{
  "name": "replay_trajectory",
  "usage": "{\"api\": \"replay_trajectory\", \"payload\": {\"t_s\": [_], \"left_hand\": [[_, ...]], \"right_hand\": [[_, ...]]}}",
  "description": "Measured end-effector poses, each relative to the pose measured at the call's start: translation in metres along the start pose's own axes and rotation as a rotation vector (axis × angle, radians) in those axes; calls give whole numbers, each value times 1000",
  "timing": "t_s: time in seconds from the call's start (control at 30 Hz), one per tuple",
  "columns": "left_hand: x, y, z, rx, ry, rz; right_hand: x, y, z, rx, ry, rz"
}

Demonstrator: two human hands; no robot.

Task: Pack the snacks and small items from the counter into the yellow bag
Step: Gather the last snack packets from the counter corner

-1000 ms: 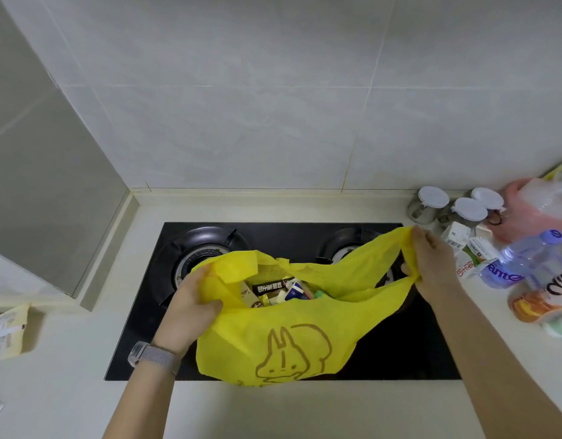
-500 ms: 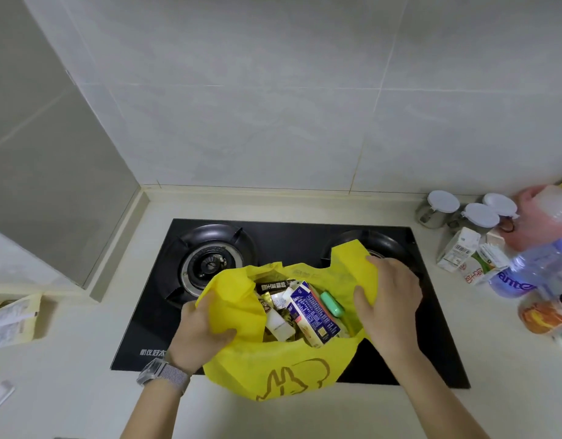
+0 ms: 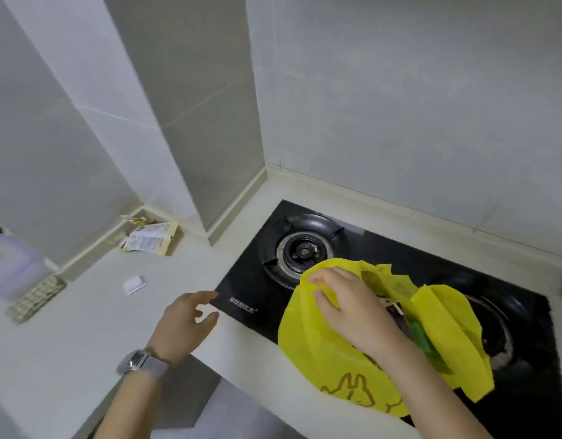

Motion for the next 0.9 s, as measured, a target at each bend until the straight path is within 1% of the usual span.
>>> {"api": "replay_trajectory", "payload": {"t_s": [0.23,0.37,0.53,0.7,0.8,0.9], "left_hand": [[47,27,-94,166,68,153],[71,31,-152,212,97,174],[98,28,-220,227,110,118],[109,17,-268,139,54,-3],[120,9,-291,137,49,-22],[132,1,-309,144,97,-19]], "right_hand": [[-65,-40,-51,82,36,-124],[-117,-65,-89,63,68,-205],[-199,-83,-141,10,24,-336],[-279,-101,-187,-28,14,-405],[-311,-103,-202,-79,10,-431],[-334,-102,-210,-113,34,-460]]}}
Point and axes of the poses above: each hand's wrist, its own y-axis away from the middle knuckle, its own x-axis out of the back of the hand, z = x × y, the point moved 4 cm from there along -y, towards the middle knuckle, and after that the axes turned 1 degree about -x, right-handed, at the moved point
